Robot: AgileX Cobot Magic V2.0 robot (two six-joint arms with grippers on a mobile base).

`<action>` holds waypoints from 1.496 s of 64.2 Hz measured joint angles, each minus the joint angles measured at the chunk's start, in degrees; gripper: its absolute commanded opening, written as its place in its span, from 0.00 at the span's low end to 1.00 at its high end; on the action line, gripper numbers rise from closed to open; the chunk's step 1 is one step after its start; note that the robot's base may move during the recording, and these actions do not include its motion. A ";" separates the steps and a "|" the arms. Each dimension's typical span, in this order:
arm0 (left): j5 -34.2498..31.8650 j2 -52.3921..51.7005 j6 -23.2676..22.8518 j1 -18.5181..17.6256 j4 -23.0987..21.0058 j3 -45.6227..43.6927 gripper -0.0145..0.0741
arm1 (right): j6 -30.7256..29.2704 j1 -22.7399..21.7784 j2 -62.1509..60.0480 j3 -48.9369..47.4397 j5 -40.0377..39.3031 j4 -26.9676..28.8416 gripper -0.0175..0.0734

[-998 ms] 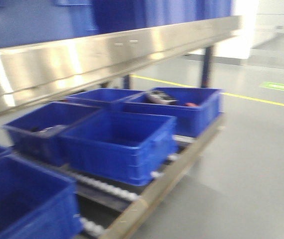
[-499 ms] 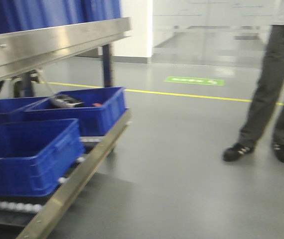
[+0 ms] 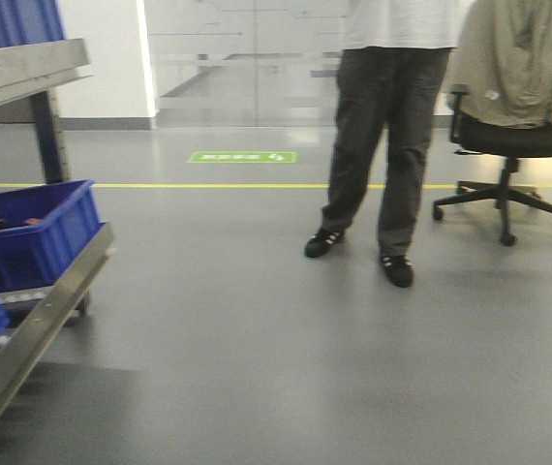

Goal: Fetch blue bin and place on conveyor start
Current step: 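Hold the bin with both grippers while the base turns across the floor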

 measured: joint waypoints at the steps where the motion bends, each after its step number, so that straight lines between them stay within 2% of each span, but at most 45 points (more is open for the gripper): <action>1: 0.00 0.00 0.00 0.00 0.00 0.00 0.04 | 0.00 0.00 0.00 0.00 0.00 0.00 0.02; 96: 0.00 -0.12 0.00 0.00 -0.21 0.00 0.04 | -1.66 0.00 0.00 -0.09 0.00 -1.19 0.02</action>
